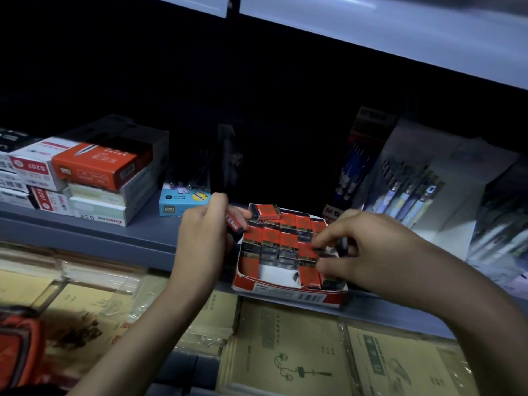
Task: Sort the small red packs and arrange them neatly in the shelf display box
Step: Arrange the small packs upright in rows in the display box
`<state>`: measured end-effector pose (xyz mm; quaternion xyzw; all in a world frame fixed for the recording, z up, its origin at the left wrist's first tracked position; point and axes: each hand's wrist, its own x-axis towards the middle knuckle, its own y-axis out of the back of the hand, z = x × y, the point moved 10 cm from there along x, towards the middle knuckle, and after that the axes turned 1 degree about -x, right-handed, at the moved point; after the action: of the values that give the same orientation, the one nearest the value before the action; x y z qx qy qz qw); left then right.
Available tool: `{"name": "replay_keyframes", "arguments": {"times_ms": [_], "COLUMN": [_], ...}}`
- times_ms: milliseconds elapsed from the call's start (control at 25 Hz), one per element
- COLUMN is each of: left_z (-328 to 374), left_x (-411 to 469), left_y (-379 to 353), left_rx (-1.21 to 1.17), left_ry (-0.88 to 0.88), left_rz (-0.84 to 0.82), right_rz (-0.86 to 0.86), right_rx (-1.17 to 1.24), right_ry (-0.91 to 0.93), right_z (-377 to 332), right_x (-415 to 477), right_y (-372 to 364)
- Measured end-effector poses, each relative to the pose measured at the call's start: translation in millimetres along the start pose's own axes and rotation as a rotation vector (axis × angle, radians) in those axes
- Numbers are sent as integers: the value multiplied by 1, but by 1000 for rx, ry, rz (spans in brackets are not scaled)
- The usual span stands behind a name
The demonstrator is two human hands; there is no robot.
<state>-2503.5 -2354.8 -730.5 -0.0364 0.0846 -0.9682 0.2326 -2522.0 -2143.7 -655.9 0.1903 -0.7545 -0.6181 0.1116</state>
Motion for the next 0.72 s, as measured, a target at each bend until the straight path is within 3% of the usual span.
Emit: {"name": "replay_keyframes", "arguments": {"times_ms": [160,480,600,720], "left_z": [-2,-1,0,0], "left_x": [1,0,0,0], "left_y": [1,-1,-1,0], "left_rx": [2,-12,-7,1], "left_ry": [-4,3,0,-5], "left_rz": [2,-13,-12,-1], "right_rz": [-95,-95,-32,62], "right_rx": [-33,10,151,468], "right_ry": [23,67,68,87], "right_z": [-8,-16,-16,-13], "right_x": [-5,1,0,4], "right_y": [-14,-12,0,15]}}
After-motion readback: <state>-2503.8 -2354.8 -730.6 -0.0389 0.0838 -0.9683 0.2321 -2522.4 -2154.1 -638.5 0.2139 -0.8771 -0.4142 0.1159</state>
